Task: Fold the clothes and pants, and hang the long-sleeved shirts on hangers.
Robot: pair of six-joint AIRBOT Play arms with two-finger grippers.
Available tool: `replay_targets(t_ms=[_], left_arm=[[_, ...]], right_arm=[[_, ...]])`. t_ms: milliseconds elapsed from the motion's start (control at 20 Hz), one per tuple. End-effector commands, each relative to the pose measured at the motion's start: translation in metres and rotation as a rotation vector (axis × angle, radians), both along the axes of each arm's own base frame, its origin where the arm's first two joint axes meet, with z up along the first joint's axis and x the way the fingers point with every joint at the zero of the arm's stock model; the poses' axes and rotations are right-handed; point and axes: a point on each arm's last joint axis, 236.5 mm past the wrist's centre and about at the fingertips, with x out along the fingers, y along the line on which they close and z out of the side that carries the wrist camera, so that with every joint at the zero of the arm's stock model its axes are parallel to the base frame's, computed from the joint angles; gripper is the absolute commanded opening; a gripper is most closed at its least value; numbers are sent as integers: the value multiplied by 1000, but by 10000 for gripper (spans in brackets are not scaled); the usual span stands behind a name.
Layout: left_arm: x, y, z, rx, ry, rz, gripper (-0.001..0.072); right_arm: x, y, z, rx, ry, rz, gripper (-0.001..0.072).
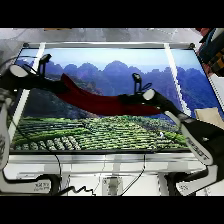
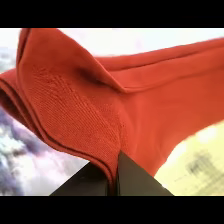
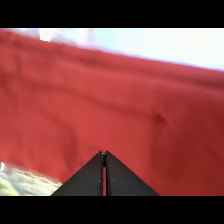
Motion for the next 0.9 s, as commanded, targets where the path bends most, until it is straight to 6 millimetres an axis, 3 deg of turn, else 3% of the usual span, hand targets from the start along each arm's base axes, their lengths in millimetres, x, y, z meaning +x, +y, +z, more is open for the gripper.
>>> replay_targets(t_ms=[0, 50, 150, 250, 350, 400, 500, 600, 700, 850], left_arm=[[-37, -6, 60, 18, -75, -47, 19], [-41, -5, 72, 23, -107, -43, 19], [-45, 0, 86, 28, -143, -29, 19], [-45, 3, 88, 28, -147, -18, 19], [-43, 2, 83, 7, -114, 10, 19], [-42, -2, 78, -4, -93, 12, 19], [-40, -15, 64, -15, -55, -15, 19], [-39, -48, 50, -72, -5, -77, 19], [-41, -100, 36, -163, 48, -155, 19], [-37, -198, 15, -314, 75, -212, 19]], right_arm=[[-7, 87, -6, 73, 45, 68, 10], [-15, 113, -9, 93, 65, 96, 10], [-49, 165, -19, 107, 117, 188, 10], [-85, 203, -26, 104, 132, 275, 10], [-100, 218, -24, 102, 117, 309, 11], [-98, 216, -24, 86, 104, 319, 10], [-75, 189, -21, 37, 78, 301, 10], [-38, 138, -11, -5, 89, 221, 10], [4, 67, 10, -40, 91, 122, 10], [43, -45, 46, -89, 87, -17, 10]])
